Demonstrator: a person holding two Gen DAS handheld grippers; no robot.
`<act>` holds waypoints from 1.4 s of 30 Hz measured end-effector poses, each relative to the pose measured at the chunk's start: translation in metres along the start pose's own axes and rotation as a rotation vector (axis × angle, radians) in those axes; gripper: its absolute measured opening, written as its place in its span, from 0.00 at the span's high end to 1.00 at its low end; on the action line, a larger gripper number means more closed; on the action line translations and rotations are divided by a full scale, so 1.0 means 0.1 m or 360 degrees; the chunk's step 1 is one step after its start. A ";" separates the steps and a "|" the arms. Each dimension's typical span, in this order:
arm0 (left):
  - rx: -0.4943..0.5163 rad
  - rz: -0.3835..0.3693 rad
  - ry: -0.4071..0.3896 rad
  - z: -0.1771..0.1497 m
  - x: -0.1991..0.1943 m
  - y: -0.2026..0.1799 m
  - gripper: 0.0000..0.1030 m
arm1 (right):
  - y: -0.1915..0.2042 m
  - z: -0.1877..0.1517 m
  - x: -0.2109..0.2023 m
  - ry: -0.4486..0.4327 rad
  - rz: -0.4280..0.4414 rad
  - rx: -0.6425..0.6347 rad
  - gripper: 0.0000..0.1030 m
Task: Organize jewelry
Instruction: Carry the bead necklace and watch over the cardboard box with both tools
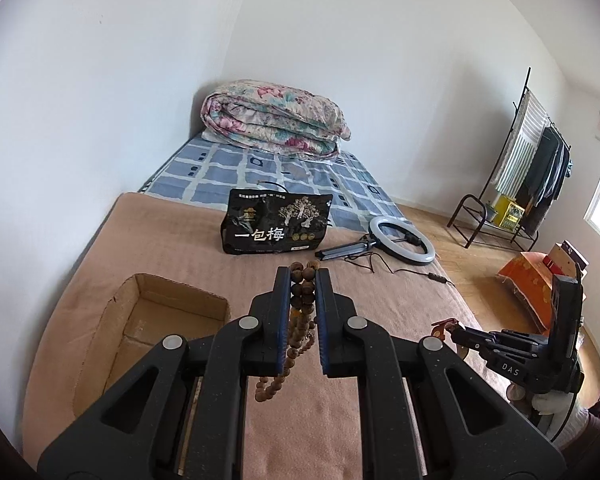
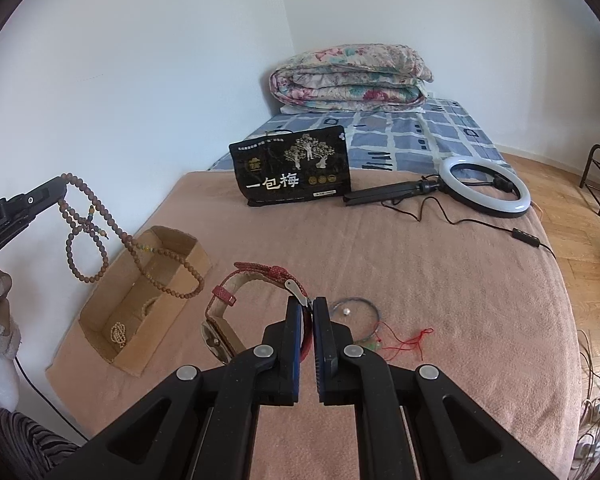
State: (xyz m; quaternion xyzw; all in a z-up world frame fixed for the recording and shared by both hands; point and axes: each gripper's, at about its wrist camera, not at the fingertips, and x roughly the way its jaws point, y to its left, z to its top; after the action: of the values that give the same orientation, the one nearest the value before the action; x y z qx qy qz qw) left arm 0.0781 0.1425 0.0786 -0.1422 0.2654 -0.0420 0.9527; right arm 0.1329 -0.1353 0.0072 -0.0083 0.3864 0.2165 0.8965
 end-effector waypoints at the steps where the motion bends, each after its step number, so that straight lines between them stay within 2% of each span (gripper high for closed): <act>1: -0.0002 0.0011 -0.0003 0.00 -0.02 0.03 0.90 | 0.06 0.01 0.02 0.0000 0.0014 -0.0009 0.97; 13: -0.0032 0.0174 -0.0029 -0.10 -0.31 0.56 0.90 | 0.83 0.10 0.34 0.0037 0.0158 -0.0138 0.97; 23: -0.0063 0.0276 0.0007 -0.22 -0.30 1.01 0.90 | 1.34 0.20 0.76 0.0096 0.0212 -0.0187 0.97; 33: -0.0117 0.0351 0.0075 -0.35 -0.14 1.39 0.90 | 1.64 0.23 1.18 0.0165 0.0219 -0.0220 0.97; 42: -0.0096 0.0371 0.0142 -0.46 -0.01 1.47 0.90 | 1.79 0.25 1.49 0.0213 0.0207 -0.0243 0.97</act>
State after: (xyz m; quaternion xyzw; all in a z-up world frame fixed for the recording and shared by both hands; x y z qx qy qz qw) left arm 0.0536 0.2715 -0.0019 -0.1369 0.3233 0.0705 0.9337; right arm 0.1699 0.0885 -0.0513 -0.0657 0.4275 0.3020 0.8496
